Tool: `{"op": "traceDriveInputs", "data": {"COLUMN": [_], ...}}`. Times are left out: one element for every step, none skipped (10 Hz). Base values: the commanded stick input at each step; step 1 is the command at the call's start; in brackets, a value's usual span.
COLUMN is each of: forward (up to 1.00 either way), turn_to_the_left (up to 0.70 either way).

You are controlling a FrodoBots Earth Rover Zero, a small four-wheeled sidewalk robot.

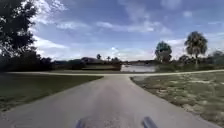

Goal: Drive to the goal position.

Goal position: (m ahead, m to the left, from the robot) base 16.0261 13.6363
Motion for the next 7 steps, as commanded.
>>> {"op": "traceDriveInputs", "data": {"forward": [0.69,0.69,0.69,0.69,0.69,0.69,0.69], "turn_to_the_left": [0.34,0.34,0.03,0.03,0.03,0.03,0.03]}}
